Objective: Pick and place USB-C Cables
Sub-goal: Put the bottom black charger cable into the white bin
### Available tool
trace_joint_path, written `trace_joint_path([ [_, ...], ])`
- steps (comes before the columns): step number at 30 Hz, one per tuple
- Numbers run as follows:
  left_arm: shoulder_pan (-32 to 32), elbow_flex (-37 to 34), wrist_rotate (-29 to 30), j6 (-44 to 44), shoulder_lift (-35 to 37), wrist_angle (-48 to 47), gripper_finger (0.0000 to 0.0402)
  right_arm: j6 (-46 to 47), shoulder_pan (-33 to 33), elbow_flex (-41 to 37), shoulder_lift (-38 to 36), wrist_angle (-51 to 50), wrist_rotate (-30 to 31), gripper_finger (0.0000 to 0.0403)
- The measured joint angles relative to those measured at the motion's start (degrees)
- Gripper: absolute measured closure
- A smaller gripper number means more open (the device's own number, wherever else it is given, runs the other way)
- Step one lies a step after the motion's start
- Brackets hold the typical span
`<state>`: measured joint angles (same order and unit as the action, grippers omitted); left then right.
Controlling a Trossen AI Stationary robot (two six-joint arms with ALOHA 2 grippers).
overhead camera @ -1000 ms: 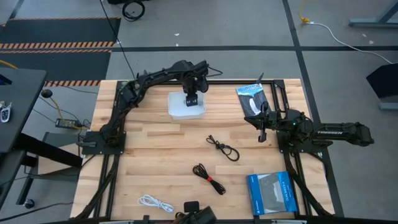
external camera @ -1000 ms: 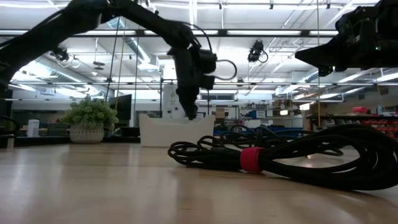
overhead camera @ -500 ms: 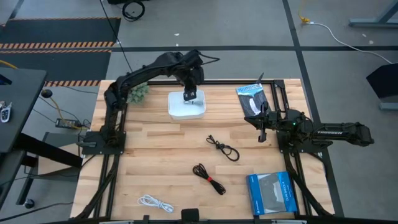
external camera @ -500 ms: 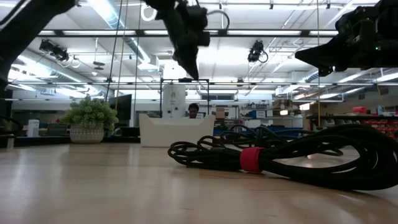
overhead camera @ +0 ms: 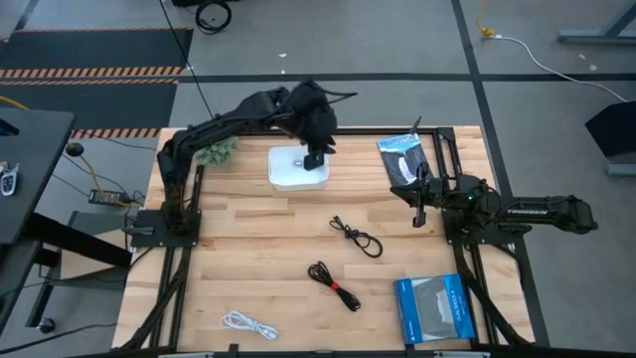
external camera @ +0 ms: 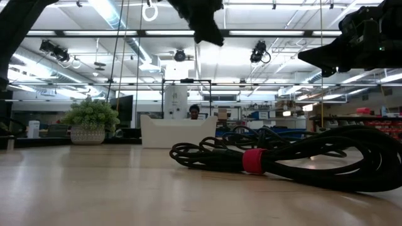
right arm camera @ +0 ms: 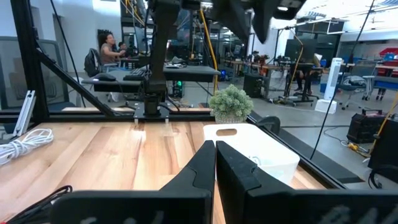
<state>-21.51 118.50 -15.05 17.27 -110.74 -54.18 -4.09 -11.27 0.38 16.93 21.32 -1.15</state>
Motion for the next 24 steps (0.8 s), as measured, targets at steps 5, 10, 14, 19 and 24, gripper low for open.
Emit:
trace_joint_path([
  [5,3.8,0.0,-0.3,1.4,-0.2,0.2,0.0285,0.0,0.0,0.0,0.0,0.0,0.0,0.0383],
  [10,7.5,0.0,-0.3,1.4,-0.2,0.3,0.0285,0.0,0.0,0.0,0.0,0.0,0.0,0.0383],
  [14,10.5,0.0,1.2,0.0,-0.4,0.3,0.0282,0.0,0.0,0.0,0.0,0.0,0.0,0.0383],
  [19,14.0,-0.1,4.4,-0.6,-2.4,0.7,0.0257,0.0,0.0,0.0,0.0,0.0,0.0,0.0383],
  [24,16.2,-0.1,4.5,-2.0,-5.4,0.3,0.0219,0.0,0.0,0.0,0.0,0.0,0.0,0.0383],
])
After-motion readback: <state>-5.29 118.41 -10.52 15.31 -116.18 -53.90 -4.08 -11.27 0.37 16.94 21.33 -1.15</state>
